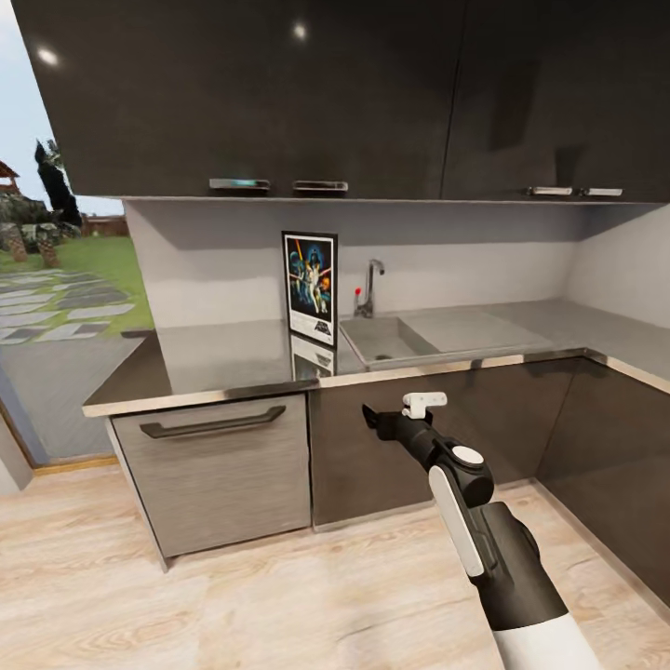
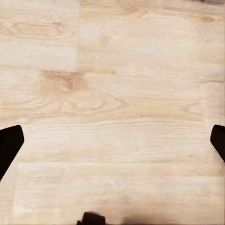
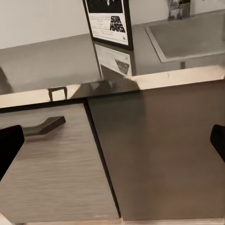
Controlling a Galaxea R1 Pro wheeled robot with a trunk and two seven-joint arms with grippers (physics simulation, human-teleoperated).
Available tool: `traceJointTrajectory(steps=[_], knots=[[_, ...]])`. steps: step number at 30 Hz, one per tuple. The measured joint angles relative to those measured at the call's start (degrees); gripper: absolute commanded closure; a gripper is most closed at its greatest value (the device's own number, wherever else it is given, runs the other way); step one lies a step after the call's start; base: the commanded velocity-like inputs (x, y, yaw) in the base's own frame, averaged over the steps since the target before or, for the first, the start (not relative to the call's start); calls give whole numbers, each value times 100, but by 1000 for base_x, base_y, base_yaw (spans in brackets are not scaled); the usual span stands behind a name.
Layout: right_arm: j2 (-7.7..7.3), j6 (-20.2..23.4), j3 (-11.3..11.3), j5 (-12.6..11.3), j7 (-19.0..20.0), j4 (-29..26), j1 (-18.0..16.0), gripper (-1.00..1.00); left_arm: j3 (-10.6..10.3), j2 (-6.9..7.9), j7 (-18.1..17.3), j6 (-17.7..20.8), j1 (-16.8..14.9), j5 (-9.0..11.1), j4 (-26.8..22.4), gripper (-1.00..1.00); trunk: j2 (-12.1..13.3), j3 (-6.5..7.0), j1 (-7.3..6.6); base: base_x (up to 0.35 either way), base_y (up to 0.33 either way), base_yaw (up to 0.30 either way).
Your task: Pick up the poster from the kitchen countertop and hang it on one of the wall nails in the kitchen.
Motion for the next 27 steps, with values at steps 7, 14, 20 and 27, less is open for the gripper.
traceJointTrajectory(steps=[7, 14, 20, 27], knots=[[0, 0, 1, 0, 0, 0, -2, -100, 0, 0, 0, 0, 0, 0, -5, -100, 0, 0, 0, 336, 0, 0], [0, 0, 1, 0, 0, 0, -2, -100, 0, 0, 0, 0, 0, 0, -9, -100, 0, 0, 0, 336, 0, 0], [0, 0, -2, 0, 0, 6, -1, -100, 0, 0, 0, 0, 0, 0, -8, -100, 0, 0, 0, 336, 0, 0], [0, 0, -4, 0, 0, 16, -1, -100, 0, 0, 0, 0, 0, 0, -9, -100, 0, 0, 0, 336, 0, 0]])
